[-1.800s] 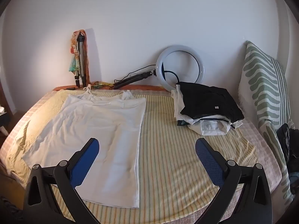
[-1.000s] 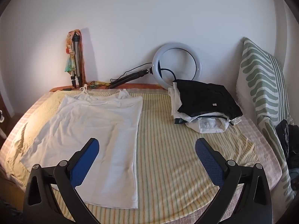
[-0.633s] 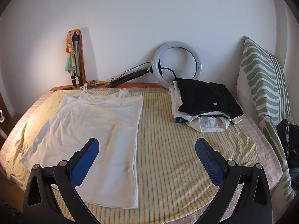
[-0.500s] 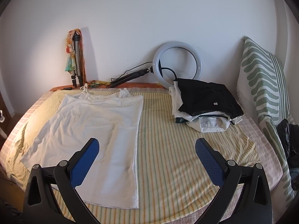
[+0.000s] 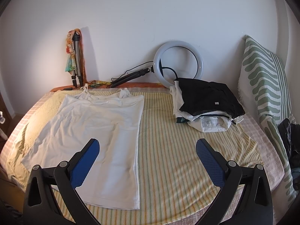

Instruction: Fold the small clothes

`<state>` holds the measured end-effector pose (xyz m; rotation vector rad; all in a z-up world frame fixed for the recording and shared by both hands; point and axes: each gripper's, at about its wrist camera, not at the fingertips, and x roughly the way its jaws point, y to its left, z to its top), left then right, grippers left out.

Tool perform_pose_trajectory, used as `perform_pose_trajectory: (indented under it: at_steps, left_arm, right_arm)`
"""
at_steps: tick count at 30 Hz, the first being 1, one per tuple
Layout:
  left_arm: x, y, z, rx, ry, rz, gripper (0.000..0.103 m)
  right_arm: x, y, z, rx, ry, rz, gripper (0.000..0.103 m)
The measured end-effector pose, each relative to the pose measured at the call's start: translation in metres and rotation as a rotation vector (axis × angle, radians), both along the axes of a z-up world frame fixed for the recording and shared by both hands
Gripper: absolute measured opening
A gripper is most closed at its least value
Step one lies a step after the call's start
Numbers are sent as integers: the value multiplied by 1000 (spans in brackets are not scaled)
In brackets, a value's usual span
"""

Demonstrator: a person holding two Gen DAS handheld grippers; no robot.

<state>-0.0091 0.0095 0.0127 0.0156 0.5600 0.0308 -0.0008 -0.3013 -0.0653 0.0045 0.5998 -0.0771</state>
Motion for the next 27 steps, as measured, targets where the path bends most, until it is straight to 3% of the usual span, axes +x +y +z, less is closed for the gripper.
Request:
perform_pose_trajectory:
  at_steps: [27]
  left_arm:
    - [-2,2,-1,-6,0,-1,103]
  right_arm:
    - [1,2,-1,-2,2,2,102]
